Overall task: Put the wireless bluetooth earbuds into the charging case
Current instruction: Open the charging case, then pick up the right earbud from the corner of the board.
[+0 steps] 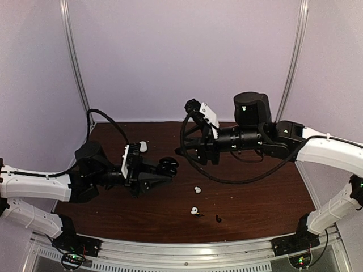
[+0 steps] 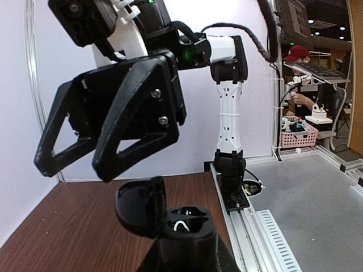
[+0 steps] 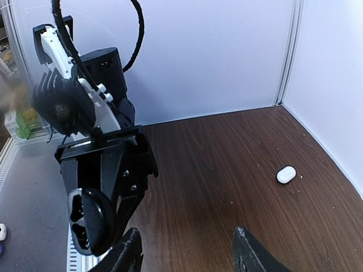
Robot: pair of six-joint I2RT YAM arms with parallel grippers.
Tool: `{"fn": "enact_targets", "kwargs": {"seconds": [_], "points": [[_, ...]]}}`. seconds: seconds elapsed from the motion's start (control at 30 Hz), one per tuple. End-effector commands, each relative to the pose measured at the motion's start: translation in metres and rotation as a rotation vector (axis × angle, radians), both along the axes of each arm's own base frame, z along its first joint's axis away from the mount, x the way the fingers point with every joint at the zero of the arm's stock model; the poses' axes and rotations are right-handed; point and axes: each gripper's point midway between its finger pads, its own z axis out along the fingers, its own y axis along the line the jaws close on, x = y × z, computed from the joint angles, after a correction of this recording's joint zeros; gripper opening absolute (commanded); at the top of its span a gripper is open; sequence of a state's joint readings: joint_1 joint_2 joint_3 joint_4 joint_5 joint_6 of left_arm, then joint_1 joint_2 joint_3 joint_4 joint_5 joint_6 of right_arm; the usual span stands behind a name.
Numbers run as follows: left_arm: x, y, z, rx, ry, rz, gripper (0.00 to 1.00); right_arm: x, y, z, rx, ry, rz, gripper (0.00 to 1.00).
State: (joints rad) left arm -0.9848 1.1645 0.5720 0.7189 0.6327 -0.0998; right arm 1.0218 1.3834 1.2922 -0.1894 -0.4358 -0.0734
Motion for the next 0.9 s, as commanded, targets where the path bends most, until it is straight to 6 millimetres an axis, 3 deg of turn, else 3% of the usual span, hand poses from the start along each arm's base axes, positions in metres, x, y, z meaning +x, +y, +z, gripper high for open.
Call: {"fn": "enact_targets", "kwargs": {"seconds": [0.0, 0.17, 0.47, 0.6, 0.87], "points": [[0.004, 0.008, 0.009, -0.085, 0.013, 0.043, 0.05, 0.005, -0.028, 0.012, 0.045, 0.014, -0.063, 0.56], [0.009, 0.015, 0.000, -0.101, 0.032, 0.088, 0.05, 0.012, -0.055, -0.025, -0.006, 0.131, -0.129, 0.57], [0.017, 0.031, -0.010, -0.119, 0.058, 0.141, 0.06, -0.008, -0.096, -0.137, -0.249, 0.332, -0.211, 0.52], [0.020, 0.032, -0.014, -0.111, 0.060, 0.151, 0.07, -0.010, -0.098, -0.168, -0.294, 0.333, -0.227, 0.49], [0.021, 0.036, -0.014, -0.107, 0.063, 0.172, 0.07, -0.017, -0.083, -0.226, -0.564, 0.301, -0.214, 0.43]]}}
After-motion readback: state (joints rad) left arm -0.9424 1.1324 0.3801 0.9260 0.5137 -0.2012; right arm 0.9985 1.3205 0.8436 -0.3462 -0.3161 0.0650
